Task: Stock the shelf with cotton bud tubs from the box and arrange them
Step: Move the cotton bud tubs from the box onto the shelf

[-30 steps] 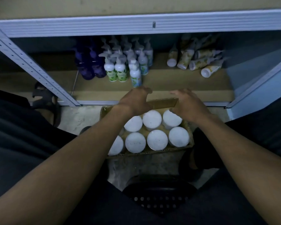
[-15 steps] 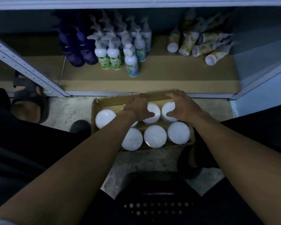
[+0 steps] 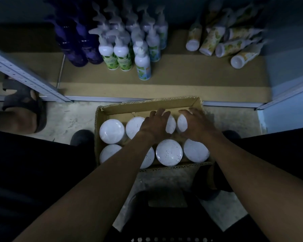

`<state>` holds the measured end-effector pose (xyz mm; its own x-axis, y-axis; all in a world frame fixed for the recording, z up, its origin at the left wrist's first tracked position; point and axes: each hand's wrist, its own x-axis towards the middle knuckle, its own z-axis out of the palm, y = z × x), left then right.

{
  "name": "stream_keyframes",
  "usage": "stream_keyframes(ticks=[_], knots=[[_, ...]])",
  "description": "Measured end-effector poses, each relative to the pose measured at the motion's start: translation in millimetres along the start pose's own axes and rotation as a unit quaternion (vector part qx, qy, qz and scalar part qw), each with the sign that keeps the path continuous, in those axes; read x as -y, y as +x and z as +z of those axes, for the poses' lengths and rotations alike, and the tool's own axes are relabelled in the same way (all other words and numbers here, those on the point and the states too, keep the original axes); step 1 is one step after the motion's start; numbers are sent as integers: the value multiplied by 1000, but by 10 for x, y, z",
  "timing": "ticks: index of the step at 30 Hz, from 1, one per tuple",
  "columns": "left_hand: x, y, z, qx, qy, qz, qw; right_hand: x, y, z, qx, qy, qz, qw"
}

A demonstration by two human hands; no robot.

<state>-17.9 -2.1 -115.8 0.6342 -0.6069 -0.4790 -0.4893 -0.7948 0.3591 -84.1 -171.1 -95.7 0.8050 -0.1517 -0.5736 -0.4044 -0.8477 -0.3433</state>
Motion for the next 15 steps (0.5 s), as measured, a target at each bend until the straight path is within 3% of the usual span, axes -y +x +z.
stream_keyframes(ticks=[15], knots=[[-7,28,11,-4,4,-7,1000,-35,79,98,-36,-57,-3,998]])
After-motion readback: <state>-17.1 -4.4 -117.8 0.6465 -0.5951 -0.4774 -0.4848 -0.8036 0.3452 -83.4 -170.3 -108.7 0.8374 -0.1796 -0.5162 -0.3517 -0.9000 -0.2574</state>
